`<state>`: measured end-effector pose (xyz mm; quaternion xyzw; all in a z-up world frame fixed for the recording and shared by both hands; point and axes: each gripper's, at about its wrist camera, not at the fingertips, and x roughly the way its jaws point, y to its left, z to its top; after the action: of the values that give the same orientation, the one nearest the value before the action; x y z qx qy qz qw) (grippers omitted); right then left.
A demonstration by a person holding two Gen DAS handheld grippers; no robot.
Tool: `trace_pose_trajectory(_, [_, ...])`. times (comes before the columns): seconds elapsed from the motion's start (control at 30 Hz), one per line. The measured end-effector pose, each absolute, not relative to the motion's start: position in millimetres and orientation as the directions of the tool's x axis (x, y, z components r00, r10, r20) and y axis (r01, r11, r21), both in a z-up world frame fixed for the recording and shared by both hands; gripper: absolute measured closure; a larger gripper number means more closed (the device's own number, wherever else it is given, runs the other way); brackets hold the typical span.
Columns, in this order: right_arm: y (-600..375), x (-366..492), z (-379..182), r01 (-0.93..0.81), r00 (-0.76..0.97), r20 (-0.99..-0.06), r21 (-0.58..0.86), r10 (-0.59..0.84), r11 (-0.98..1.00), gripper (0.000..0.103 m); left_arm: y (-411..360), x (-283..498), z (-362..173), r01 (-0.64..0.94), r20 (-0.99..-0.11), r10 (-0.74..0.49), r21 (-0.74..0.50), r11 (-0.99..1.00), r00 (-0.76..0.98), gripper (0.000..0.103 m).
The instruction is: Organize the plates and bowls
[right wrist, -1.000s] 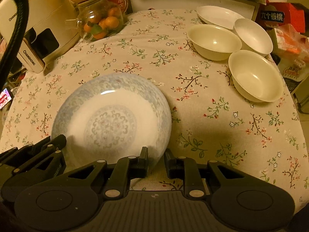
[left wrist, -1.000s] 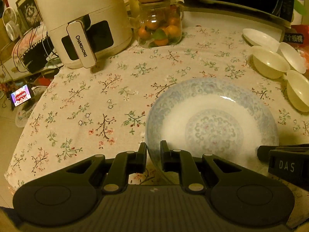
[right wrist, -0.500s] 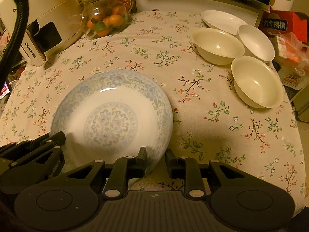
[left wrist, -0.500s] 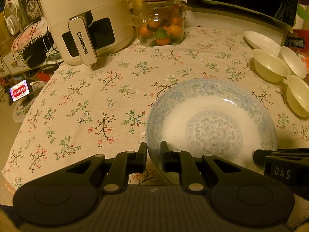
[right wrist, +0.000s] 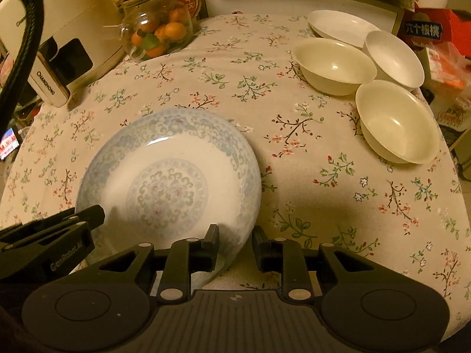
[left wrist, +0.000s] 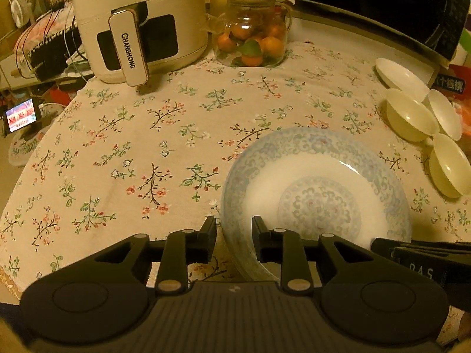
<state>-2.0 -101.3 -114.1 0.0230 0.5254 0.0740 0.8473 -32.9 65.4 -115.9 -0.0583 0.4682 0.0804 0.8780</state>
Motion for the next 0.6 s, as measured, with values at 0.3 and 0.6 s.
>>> trace_pose_trajectory(0.3, [-108.8, -1.2, -104.1, -0.091, 0.444, -0.878, 0.154, 0.179, 0.984, 0.074, 73.8, -30.1, -107.8, -0.241, -0.828, 0.083, -0.064, 0.968, 0.555, 0.064])
trace_pose_trajectory(0.6, [-118.2, 1.7, -89.1, -0.109, 0.49, -0.852, 0.152, 0.186, 0.982, 0.072, 68.2, -25.5, -94.8, -0.235, -0.807, 0.089, -0.063, 0.97, 0.584, 0.05])
